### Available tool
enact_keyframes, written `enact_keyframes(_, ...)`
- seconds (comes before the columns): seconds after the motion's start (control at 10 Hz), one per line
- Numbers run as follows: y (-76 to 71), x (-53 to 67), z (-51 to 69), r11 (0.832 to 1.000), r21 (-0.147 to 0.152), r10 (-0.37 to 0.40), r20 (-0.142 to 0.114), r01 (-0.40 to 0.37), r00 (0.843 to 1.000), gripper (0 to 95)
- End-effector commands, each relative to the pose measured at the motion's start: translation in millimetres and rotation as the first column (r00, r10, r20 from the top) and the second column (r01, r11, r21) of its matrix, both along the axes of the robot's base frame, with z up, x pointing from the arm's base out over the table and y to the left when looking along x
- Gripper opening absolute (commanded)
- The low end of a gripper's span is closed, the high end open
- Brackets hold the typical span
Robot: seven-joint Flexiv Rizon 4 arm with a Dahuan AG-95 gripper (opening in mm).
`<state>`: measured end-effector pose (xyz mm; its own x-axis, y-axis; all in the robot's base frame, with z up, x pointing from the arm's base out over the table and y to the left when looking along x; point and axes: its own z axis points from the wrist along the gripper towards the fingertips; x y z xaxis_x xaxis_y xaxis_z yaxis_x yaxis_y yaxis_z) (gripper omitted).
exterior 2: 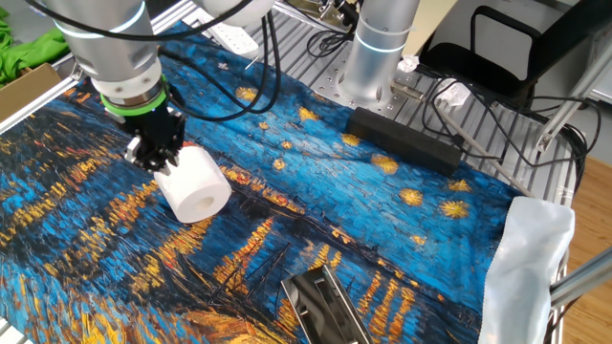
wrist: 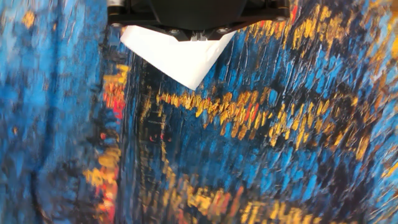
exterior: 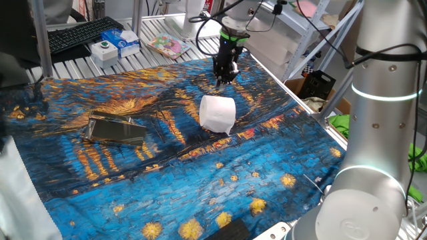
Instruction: Put the toilet paper on its holder
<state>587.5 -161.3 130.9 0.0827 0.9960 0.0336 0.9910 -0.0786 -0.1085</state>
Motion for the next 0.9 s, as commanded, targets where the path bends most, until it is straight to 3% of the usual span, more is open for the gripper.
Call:
enact_keyframes(0.1, 1.8, 2.3, -4.7, 1.000, -0.011, -0.026, -0.003, 0.026, 1.000, 95.0)
enact_keyframes(0.9, 7.5, 8.7, -21.0, 0.999, -0.023, -0.042, -0.002, 0.042, 0.999, 95.0)
